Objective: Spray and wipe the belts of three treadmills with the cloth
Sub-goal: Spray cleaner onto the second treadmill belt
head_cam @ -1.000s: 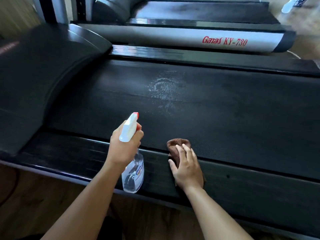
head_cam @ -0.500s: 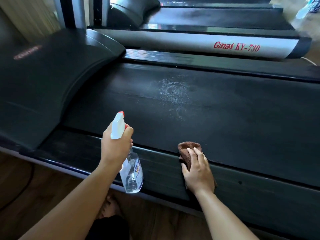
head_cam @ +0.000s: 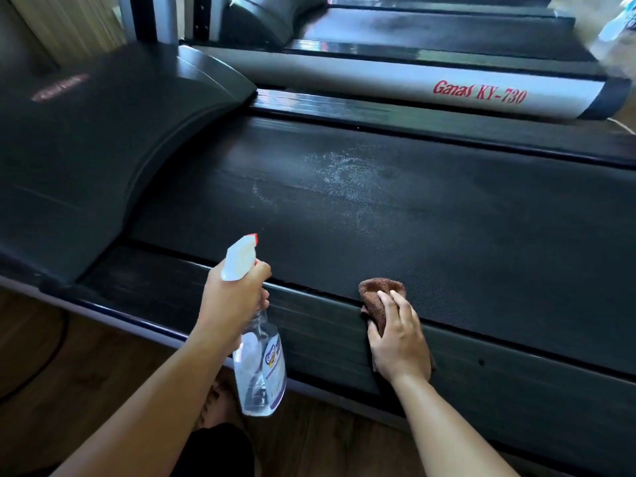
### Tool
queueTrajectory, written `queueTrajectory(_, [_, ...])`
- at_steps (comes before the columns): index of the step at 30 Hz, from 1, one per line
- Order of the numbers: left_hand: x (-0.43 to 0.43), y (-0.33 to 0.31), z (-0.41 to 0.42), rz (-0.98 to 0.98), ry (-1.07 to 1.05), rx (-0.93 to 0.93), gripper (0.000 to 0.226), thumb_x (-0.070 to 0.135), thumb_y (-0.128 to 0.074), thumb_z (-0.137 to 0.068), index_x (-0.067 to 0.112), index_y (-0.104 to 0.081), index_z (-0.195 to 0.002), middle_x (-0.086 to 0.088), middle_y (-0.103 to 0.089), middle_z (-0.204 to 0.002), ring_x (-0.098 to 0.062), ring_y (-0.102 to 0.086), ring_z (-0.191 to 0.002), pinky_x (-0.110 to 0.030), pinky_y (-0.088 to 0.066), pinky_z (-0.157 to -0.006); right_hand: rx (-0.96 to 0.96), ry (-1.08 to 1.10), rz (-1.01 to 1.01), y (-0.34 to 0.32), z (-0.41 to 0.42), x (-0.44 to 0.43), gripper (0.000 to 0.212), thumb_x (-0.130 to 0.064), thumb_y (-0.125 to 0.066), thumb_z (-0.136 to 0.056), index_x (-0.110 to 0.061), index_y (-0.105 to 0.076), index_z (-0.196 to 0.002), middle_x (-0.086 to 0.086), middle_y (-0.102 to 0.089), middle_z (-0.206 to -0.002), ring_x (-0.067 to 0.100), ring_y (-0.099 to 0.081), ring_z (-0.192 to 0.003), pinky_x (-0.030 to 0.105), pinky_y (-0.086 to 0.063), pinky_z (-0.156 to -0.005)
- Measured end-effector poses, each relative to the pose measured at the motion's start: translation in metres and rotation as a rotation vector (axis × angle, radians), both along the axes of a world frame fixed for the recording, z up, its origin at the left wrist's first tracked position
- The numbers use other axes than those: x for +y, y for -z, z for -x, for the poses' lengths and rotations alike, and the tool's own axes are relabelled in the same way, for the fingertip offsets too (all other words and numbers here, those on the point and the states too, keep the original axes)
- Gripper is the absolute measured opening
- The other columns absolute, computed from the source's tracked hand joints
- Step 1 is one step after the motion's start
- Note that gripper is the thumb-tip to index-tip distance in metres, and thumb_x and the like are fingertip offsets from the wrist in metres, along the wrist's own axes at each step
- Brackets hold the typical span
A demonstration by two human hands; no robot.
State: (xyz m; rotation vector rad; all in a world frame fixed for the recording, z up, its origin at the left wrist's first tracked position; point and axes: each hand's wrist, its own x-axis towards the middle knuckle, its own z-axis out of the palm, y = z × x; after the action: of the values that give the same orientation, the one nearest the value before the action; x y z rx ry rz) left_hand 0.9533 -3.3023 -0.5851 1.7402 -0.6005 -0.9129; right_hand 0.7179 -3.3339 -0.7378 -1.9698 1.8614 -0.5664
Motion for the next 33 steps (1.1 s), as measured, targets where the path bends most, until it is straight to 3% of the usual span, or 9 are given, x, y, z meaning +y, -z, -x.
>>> queueTrajectory(4, [-0.001,-0.004,0.011,0.039,0.179,0.003,0.001,0.004,-0.062,-0.087,0.004,-0.063,-0.087,-0.008,-0.054,-0.063,-0.022,-0.052,-0.054,-0.037,-0.046,-0.060,-0.003,0.001,0.019,-0.001,-0.001,0.001,0.058,-0.026,-0.069,-0.087,-0.020,-0.049,-0.142,0.000,-0.041,-0.148,0.027,-0.041,-0.136,0.042,-0.039,-0.112])
queueTrajectory(12, [-0.004,-0.019,0.036,0.132,0.488,-0.083,0.007,0.002,-0.060,-0.087,-0.003,-0.060,-0.083,-0.011,-0.055,-0.059,-0.021,-0.054,-0.054,-0.027,-0.047,-0.053,-0.007,-0.001,0.051,0.001,-0.002,0.001,0.057,-0.021,-0.071,-0.085,-0.020,-0.051,-0.138,0.003,-0.044,-0.145,0.032,-0.043,-0.134,0.044,-0.042,-0.110])
queueTrajectory(18, [-0.008,-0.028,0.060,0.168,0.601,0.000,0.016,0.013,-0.062,-0.077,0.001,-0.063,-0.088,-0.021,-0.061,-0.091,-0.024,-0.054,-0.056,-0.033,-0.047,-0.057,-0.001,0.027,0.091,0.000,0.009,0.009,0.058,-0.013,-0.074,-0.082,-0.017,-0.054,-0.136,0.007,-0.047,-0.143,0.034,-0.046,-0.132,0.044,-0.043,-0.106])
queueTrajectory(24, [-0.012,-0.032,0.092,0.173,0.742,-0.057,0.018,0.016,-0.062,-0.076,0.002,-0.062,-0.086,-0.007,-0.056,-0.063,-0.021,-0.054,-0.054,-0.025,-0.044,-0.057,0.020,0.106,0.112,-0.005,0.049,0.021,0.056,-0.012,-0.073,-0.082,-0.015,-0.055,-0.135,0.008,-0.048,-0.143,0.034,-0.046,-0.132,0.046,-0.046,-0.104])
queueTrajectory(28, [-0.017,-0.033,0.109,0.223,0.752,-0.036,0.014,0.012,-0.063,-0.080,0.004,-0.064,-0.091,-0.014,-0.064,-0.089,-0.023,-0.058,-0.056,-0.028,-0.047,-0.060,0.078,0.171,0.114,-0.006,0.080,0.032,0.057,-0.013,-0.075,-0.082,-0.014,-0.055,-0.136,0.008,-0.047,-0.144,0.033,-0.045,-0.134,0.043,-0.047,-0.102])
queueTrajectory(31, [-0.020,-0.033,0.119,0.234,0.768,-0.031,0.006,0.002,-0.064,-0.085,0.001,-0.063,-0.091,-0.016,-0.063,-0.093,-0.022,-0.057,-0.056,-0.025,-0.047,-0.057,0.111,0.200,0.120,-0.003,0.096,0.043,0.059,-0.014,-0.076,-0.082,-0.014,-0.053,-0.136,0.009,-0.046,-0.145,0.033,-0.045,-0.134,0.042,-0.047,-0.102])
queueTrajectory(33, [-0.022,-0.033,0.125,0.240,0.802,-0.030,0.011,0.007,-0.065,-0.082,0.000,-0.063,-0.091,-0.019,-0.062,-0.093,-0.023,-0.057,-0.056,-0.029,-0.047,-0.059,0.114,0.209,0.126,-0.001,0.101,0.049,0.060,-0.015,-0.076,-0.081,-0.015,-0.052,-0.136,0.007,-0.045,-0.145,0.032,-0.046,-0.132,0.042,-0.048,-0.100])
